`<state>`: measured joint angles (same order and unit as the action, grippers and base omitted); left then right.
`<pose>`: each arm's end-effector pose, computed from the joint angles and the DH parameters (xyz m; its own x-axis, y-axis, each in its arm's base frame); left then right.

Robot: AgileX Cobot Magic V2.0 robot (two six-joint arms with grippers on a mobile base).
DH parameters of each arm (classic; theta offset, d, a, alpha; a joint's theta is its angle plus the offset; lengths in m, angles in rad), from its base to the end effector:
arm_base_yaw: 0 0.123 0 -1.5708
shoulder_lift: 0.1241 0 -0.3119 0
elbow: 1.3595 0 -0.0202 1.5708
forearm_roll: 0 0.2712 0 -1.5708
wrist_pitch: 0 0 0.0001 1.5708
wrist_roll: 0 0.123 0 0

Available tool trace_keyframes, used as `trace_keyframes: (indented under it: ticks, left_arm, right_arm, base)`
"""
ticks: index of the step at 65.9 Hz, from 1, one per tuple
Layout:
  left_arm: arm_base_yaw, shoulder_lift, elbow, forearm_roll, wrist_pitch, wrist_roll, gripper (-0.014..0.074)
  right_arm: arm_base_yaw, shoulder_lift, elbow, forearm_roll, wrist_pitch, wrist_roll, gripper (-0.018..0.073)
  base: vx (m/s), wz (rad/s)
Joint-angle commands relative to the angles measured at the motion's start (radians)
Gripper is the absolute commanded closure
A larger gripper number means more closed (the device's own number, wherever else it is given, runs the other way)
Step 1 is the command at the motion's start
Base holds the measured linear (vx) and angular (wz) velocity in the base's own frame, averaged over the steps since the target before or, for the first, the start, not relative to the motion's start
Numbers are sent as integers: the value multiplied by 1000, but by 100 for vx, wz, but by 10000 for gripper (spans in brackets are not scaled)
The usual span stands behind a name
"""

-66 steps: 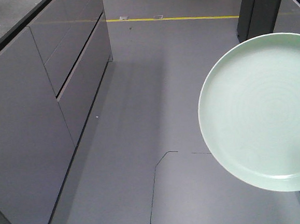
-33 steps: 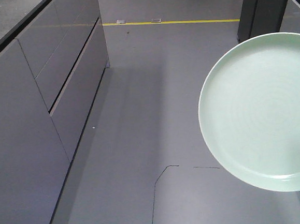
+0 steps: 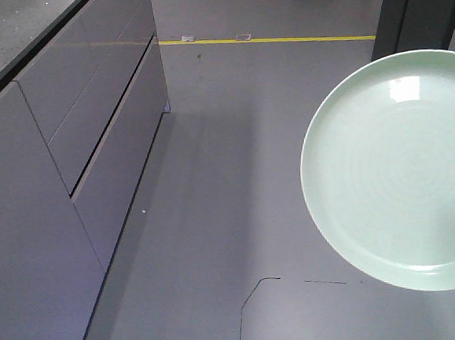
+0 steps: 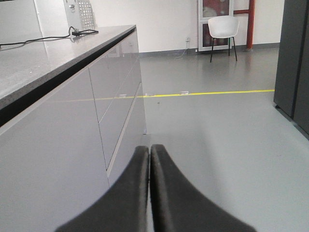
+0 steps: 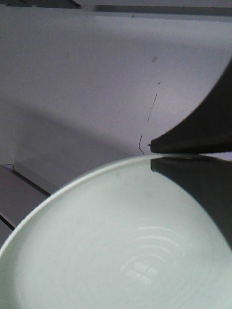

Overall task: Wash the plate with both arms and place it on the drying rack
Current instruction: 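Drive the base away from the counter holding the plate in the right gripper, then drive the base toward the counter with the potted plant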

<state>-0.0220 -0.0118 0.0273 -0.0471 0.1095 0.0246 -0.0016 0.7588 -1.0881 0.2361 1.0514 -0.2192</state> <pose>0.0820 -0.0024 0.1928 -0.0383 -0.0214 -0.9990 0.0263 0.9994 -0.0224 0.1396 0.0248 0.4218 -0.5639 -0.0972 -0.8201 -0.2210 0.9746 0.0365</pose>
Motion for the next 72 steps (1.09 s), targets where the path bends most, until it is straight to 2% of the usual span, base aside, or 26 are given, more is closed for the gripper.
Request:
trace_keyframes:
  ticks: [1, 72]
  left_arm:
    - [-8, 5, 25, -8, -76, -4, 603]
    - [-8, 5, 25, -8, -76, -4, 603]
  right_arm:
    - [-6, -4, -23, 12, -67, 1, 563]
    - [-6, -4, -23, 12, -67, 1, 563]
  base:
    - [25, 2]
    - [25, -7]
